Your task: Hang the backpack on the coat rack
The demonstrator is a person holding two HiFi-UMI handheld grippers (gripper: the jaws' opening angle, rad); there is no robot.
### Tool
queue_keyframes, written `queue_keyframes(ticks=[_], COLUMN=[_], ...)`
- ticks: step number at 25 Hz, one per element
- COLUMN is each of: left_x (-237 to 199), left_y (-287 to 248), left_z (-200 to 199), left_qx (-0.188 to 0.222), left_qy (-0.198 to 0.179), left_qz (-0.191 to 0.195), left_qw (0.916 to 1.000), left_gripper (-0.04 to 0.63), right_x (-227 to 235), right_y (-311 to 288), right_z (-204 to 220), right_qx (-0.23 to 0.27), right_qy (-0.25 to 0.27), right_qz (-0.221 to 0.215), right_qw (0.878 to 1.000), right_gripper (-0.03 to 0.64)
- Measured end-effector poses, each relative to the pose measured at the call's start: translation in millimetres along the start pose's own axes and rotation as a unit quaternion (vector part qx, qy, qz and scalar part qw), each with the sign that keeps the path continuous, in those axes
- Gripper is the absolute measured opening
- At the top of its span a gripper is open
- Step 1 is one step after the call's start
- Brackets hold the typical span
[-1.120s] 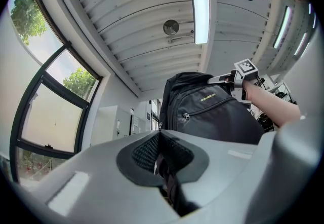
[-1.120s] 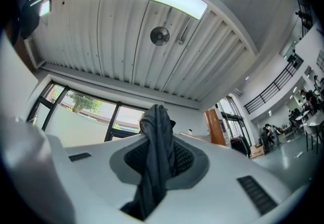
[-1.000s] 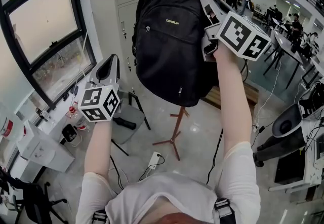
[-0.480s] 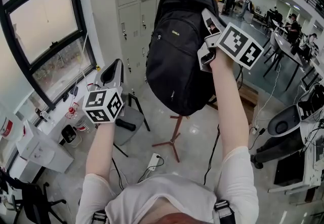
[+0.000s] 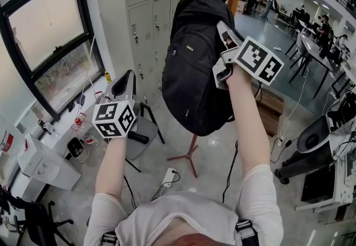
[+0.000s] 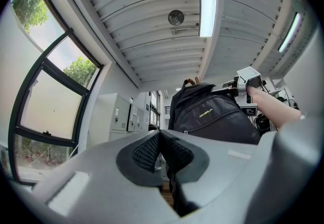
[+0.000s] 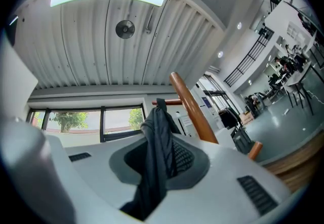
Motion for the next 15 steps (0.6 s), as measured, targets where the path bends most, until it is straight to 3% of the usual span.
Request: queue_keyframes(ticks=[7, 15], left_x=[3.3, 14.1], left_y=[-2.1, -7.5], left_z=[18.0, 37.2], left_qx=[-0.015, -0.037], left_qy=[0.005, 0.008], left_qz=[0.005, 0.016], left_qw=[0.9999, 0.9992], left_gripper=[0.011, 0.011], right_x=[10.2, 8.9], right_y=[6.3, 15.2], right_z=[20.1, 40.2], right_qx=[-0.009, -0.019], right_qy=[0.008, 0.110], right_qz=[0.009, 0.028], right_qw=[1.000, 0.993], right_gripper=[0.064, 0.064])
Point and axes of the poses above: the fingertips, and each gripper's own axes: y backward along the fingers, x to its right, z out of its underside, the point moved 1 cm from there along y, backward along the fingers, and after that the axes turned 3 degrees about -x, right-handed, at the moved point
